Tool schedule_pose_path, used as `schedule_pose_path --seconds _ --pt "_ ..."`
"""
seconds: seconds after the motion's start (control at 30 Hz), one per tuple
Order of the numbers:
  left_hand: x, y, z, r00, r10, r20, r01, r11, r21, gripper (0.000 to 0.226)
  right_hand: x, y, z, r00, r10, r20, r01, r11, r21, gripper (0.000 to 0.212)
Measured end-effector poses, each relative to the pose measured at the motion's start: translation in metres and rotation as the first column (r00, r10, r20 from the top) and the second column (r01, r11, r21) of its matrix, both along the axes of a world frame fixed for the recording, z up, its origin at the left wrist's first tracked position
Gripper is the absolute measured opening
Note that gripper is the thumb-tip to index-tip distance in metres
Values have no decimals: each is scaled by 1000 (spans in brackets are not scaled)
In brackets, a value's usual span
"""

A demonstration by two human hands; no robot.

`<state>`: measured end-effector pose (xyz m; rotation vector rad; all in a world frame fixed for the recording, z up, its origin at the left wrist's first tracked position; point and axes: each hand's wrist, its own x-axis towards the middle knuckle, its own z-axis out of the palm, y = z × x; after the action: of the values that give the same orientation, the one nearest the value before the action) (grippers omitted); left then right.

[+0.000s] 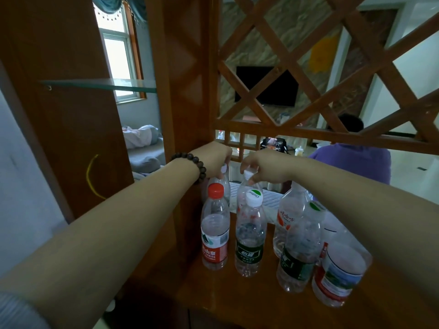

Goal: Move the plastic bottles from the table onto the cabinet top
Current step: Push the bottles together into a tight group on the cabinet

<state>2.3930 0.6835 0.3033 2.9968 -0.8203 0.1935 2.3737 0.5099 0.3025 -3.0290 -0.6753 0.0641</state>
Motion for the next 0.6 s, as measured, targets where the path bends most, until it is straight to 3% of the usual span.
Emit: schedule_pose_path --seconds 0.47,0.6 --pt "-17 7 5 999 -33 -19 33 999 17 49 -11 9 -5 999 -27 22 24 992 120 53" --pt "-41 21 23 996 -87 9 87 988 -127 54 -29 3 12 996 -36 76 25 989 143 52"
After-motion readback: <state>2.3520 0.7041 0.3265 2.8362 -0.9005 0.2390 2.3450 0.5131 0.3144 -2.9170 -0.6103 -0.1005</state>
